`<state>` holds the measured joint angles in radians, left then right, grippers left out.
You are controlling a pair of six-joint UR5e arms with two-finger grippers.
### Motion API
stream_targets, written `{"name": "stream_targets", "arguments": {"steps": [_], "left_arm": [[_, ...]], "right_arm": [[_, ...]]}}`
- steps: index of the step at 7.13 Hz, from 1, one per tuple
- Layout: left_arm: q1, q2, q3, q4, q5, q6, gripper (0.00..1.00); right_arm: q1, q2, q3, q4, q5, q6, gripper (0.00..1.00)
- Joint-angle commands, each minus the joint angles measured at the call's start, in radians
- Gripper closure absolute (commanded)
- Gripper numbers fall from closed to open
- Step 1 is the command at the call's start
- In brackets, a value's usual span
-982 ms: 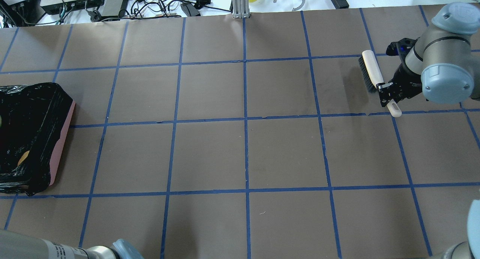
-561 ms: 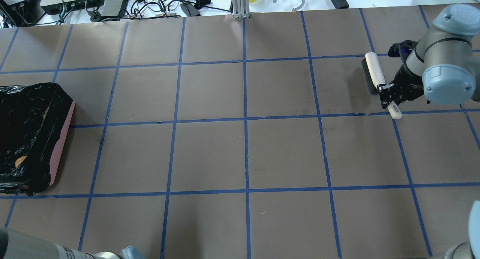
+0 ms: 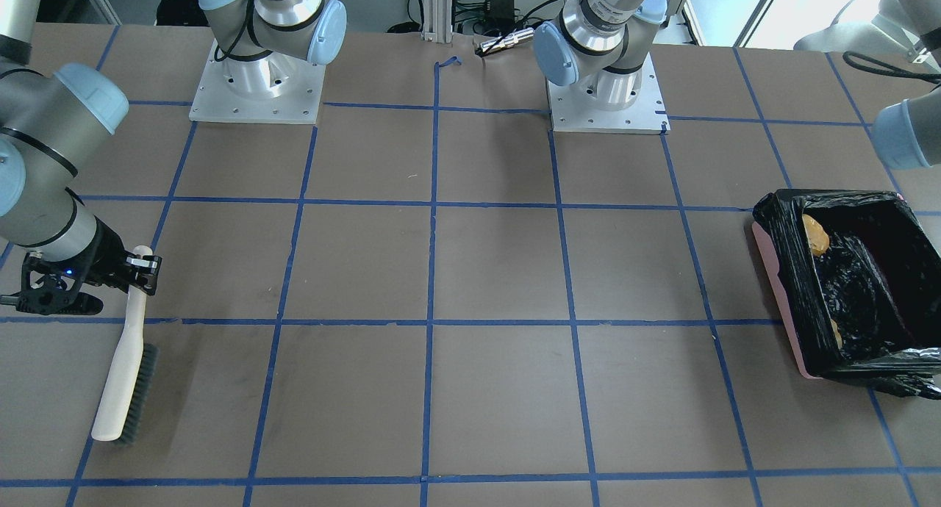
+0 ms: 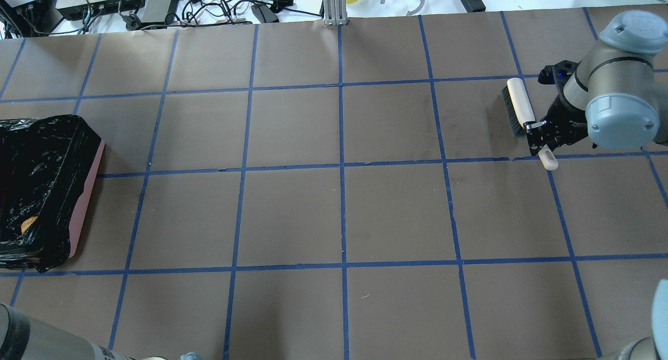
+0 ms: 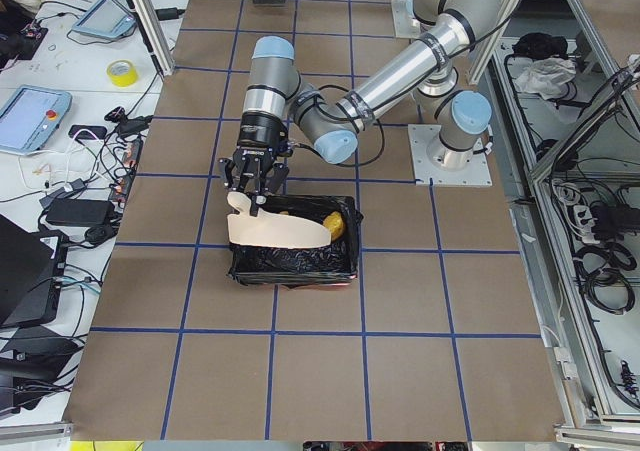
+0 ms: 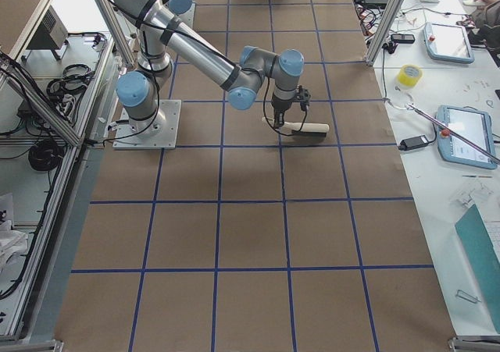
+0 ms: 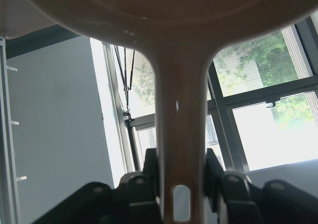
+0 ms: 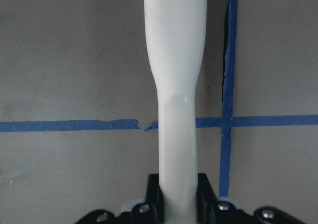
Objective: Sweep and dump trash into bin
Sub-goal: 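Tip the dustpan over the bin with the left gripper to dump the trash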
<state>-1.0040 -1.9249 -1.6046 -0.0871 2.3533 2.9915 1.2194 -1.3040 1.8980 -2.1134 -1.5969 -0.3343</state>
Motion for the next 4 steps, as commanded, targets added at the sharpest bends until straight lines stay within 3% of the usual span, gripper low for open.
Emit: {"name": "stream_targets", "arguments": {"steps": [1,3,4], "left_arm": [[-0.065,-0.026,-0.065,0.165,0.119,0.017,1.0],[-0.087,-0.02,-0.086,0.205,0.109,0.021,1.0],[-0.091,-0.011,-0.081,0.199,0.086,0.026,1.0]], "right_arm": [[0.0,0.0,0.001,-0.001,-0.005,0.0,0.96],[0.0,0.005,0.003,0.004,0.002,-0.003,0.71],[0.0,0.006,0.003,0.004,0.005,-0.002,0.66]]}}
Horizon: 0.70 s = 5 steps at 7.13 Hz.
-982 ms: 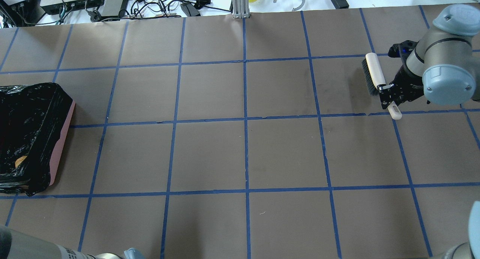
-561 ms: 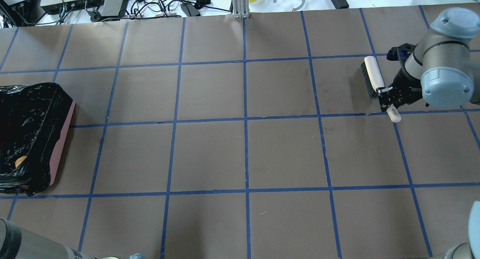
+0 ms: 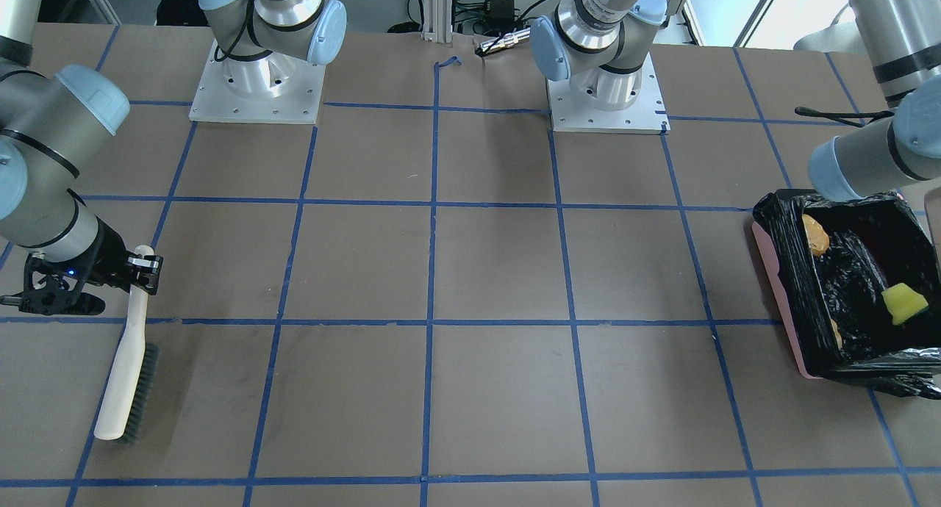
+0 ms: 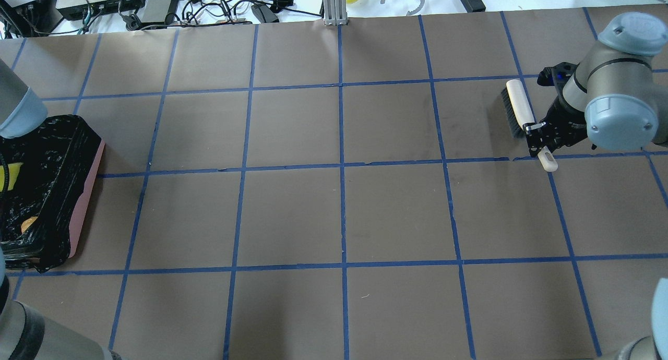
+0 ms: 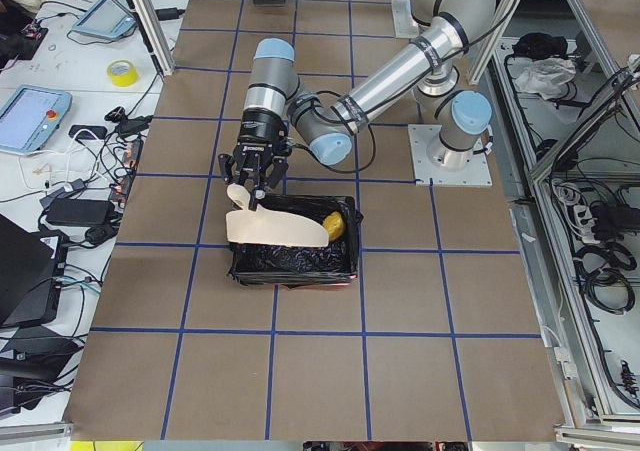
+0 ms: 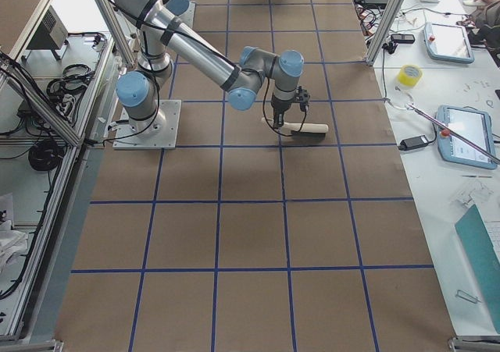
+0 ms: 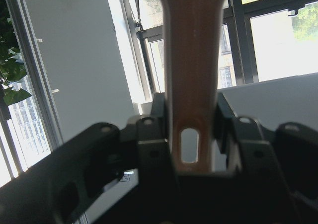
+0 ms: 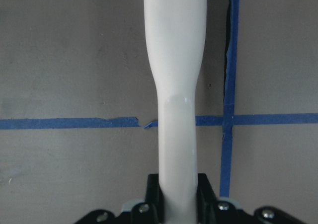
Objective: Sweep and dump trash into bin
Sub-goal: 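Tip the dustpan over the bin with the left gripper to dump the trash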
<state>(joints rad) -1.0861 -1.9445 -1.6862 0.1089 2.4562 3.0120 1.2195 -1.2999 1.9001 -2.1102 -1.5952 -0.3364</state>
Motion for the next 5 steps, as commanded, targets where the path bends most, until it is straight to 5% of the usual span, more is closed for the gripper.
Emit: {"name": "stream_targets", "arguments": {"steps": [1,3,5], "left_arm": [[-0.021,0.028,0.049,-0.041,-0.142,0.007,1.0],[-0.098,0.056,0.164,-0.29,-0.311,-0.189,1.0],[-0.133,0.073,0.172,-0.433,-0.606,-0.396,1.0]], "right_arm": [[0.0,0.005,0.001,-0.001,0.003,0.002,0.6],[0.0,0.007,0.001,-0.001,0.0,0.005,0.52],[0.0,0.007,0.001,-0.005,0.003,0.004,0.41]]}}
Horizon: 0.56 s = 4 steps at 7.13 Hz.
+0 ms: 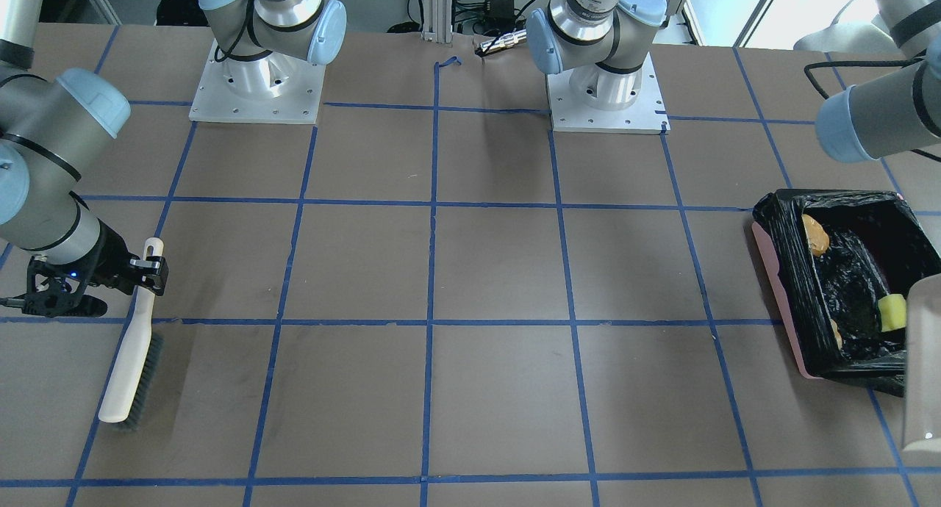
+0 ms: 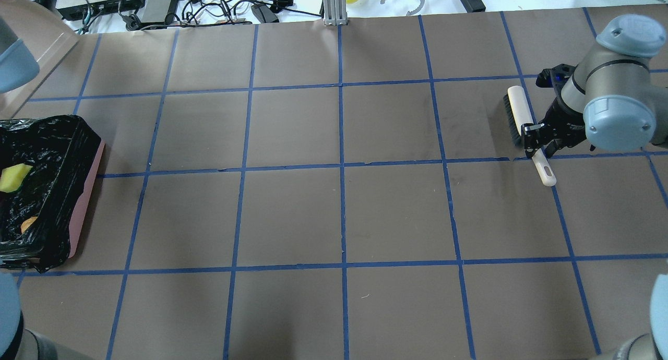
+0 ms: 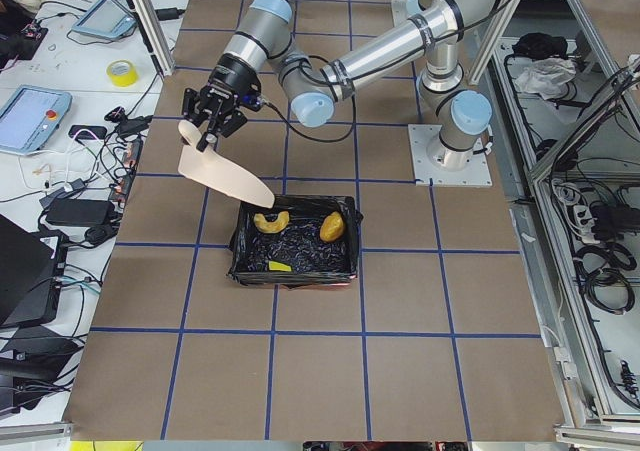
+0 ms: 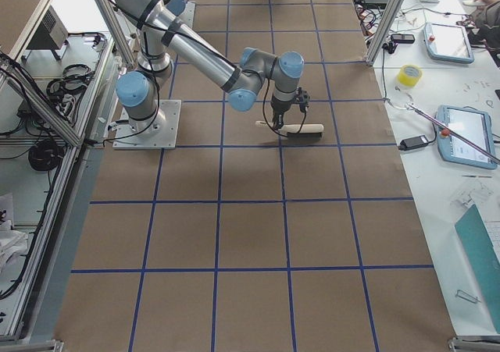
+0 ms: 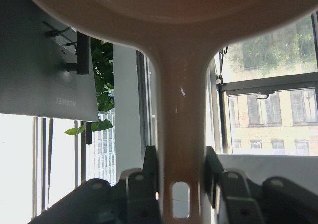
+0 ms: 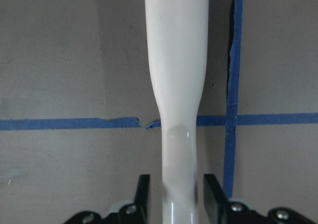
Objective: Sweep and dump trash into bin
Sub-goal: 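Return the empty dustpan with the left gripper while the right lowers the brush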
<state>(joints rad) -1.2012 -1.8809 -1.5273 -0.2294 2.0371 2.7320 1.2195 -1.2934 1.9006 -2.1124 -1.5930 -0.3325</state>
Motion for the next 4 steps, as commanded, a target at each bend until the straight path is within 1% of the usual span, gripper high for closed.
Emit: {"name": "stream_targets", "arguments": {"steps": [1,2,3,4], "left_arm": [[-0.02,-0.01,0.004,-0.123,-0.227,-0.221,1.0],[-0.02,-0.018,0.01,-0.239,-0.289,-0.414,1.0],[-0.018,-0.029,0.004,-0.369,-0.302,-0.636,1.0],[-0.021,-0.047,0.004,-0.474,-0.31,-0.854,1.0]], "right_arm": [[0.0,0.002,0.0,-0.004,0.001,0.0,0.38],[0.0,0.0,-0.002,-0.017,-0.002,-0.008,0.35],[0.0,-0.012,-0.021,-0.005,-0.01,-0.011,0.27],[0.0,-0.014,-0.049,-0.001,-0.005,-0.011,0.19]]}}
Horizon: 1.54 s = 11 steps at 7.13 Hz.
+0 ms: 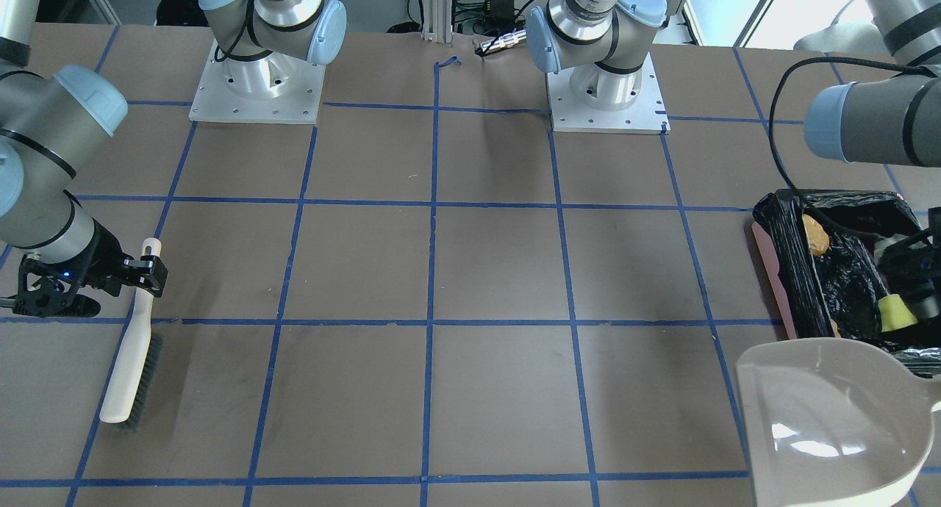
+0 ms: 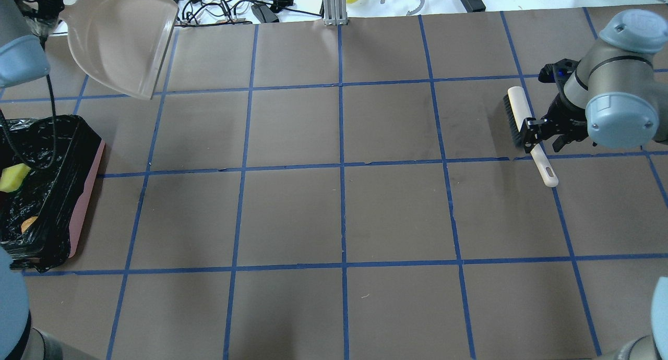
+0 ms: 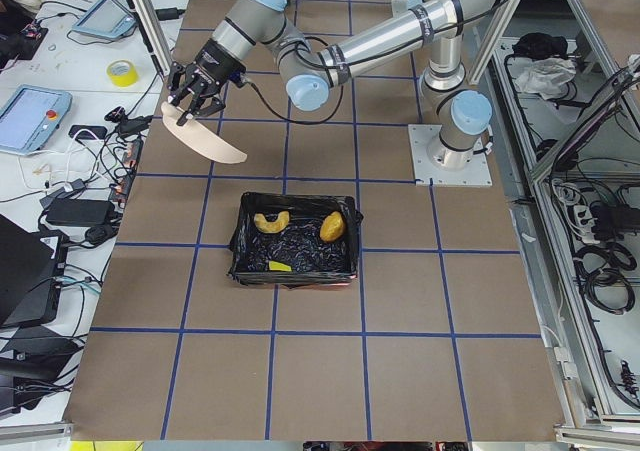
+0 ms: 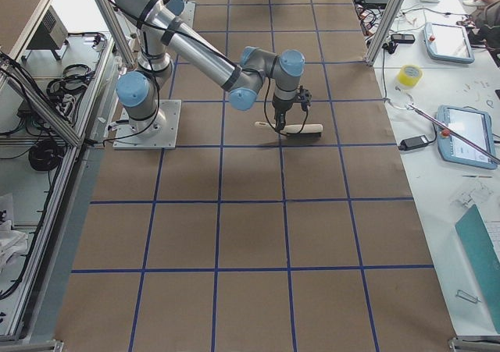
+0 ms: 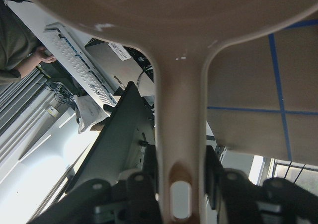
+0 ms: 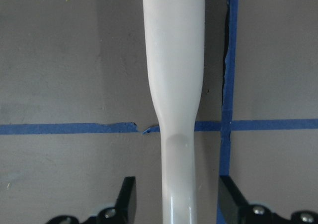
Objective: Sweep and dump trash into bin
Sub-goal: 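Return the empty dustpan with the left gripper while the right lowers the brush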
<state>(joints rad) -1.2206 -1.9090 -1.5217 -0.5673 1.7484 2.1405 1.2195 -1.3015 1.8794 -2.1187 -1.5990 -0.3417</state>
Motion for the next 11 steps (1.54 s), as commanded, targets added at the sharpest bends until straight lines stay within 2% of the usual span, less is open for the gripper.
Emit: {"name": "stream_targets", "arguments": {"steps": [1,2,3,4,6,8,9,11], "left_arm": [[-0.007,-0.045,-0.002,-0.214,-0.067,-0.397,1.0],[-0.011,-0.086,-0.003,-0.254,-0.098,-0.393,1.0],[-0.022,-0.132,-0.005,-0.341,-0.201,-0.425,1.0],[-0.045,-0.183,-0.005,-0.373,-0.246,-0.439,1.0],[-0.057,-0.254,-0.005,-0.376,-0.251,-0.351,1.0],[-0.089,-0.268,-0.003,-0.404,-0.25,-0.317,1.0],[-0.12,-0.257,-0.005,-0.423,-0.222,-0.314,1.0],[-0.138,-0.246,-0.011,-0.448,-0.105,-0.248,1.0]], "right_arm": [[0.005,-0.036,-0.072,0.064,0.005,0.006,0.14],[0.015,-0.059,-0.138,0.188,0.013,0.025,0.13],[0.043,-0.061,-0.207,0.274,0.011,0.058,0.12],[0.075,-0.061,-0.256,0.336,0.01,0.102,0.1],[0.139,-0.109,-0.295,0.445,0.01,0.218,0.09],[0.239,-0.134,-0.296,0.468,0.01,0.36,0.07],[0.258,-0.154,-0.295,0.489,0.016,0.413,0.07],[0.328,-0.168,-0.295,0.491,0.027,0.448,0.07]]}}
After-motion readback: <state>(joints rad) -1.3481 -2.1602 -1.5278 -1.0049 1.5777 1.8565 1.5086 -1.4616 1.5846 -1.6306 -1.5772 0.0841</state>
